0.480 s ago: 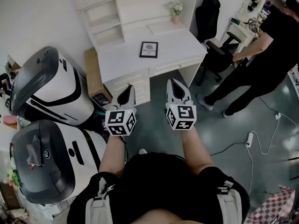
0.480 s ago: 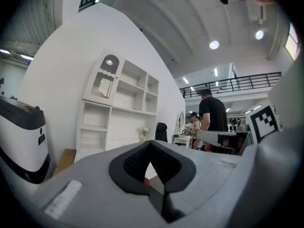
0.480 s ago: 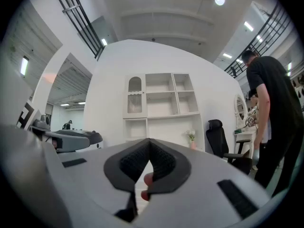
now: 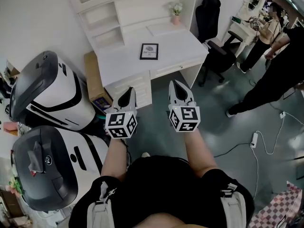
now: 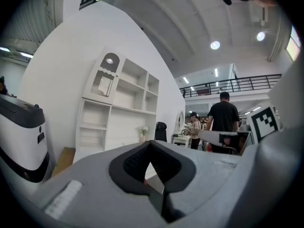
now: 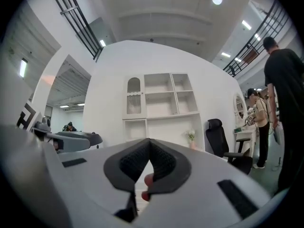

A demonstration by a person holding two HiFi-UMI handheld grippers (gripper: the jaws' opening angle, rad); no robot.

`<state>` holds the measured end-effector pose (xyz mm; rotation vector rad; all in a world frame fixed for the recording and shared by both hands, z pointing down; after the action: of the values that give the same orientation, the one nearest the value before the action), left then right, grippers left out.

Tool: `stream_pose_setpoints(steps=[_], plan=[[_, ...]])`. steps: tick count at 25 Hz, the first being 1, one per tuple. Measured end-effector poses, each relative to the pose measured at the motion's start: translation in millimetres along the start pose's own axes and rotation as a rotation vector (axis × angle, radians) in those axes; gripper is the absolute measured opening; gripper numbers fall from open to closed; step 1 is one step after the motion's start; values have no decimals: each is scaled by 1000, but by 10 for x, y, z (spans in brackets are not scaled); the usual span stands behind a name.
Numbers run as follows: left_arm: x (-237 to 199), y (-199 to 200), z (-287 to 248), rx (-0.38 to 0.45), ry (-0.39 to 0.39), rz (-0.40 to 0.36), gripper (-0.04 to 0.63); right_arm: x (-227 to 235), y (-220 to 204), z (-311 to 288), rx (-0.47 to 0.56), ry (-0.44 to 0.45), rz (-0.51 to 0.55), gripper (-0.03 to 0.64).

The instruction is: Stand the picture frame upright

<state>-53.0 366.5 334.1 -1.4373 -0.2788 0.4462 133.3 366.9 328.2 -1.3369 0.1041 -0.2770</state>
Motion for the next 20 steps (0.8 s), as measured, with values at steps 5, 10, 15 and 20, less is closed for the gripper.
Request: stream_pose_setpoints(steps=[5, 10, 15, 20], plan=[[-71, 23, 5, 4, -4, -3, 9, -94, -12, -16, -1, -7, 19, -1], [-262, 35, 25, 15, -26, 4, 9, -265, -62, -87, -12, -22, 24, 0], [-580, 11, 25, 0, -37, -21, 9, -550, -127, -224, -27, -39, 50, 0], [-773, -11, -15, -10, -67, -14, 9, -723, -192, -310, -35, -64, 75, 0]])
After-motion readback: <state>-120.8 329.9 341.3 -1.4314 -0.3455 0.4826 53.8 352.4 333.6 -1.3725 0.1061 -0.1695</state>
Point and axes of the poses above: the fingertips, and each gripper's own axes: z backward along the fingers, x to its right, y out of its top, the point moved 3 cm from there along z, backward along the fingers, and after that the axes turned 10 degrees about x, right-handed, at the moved point
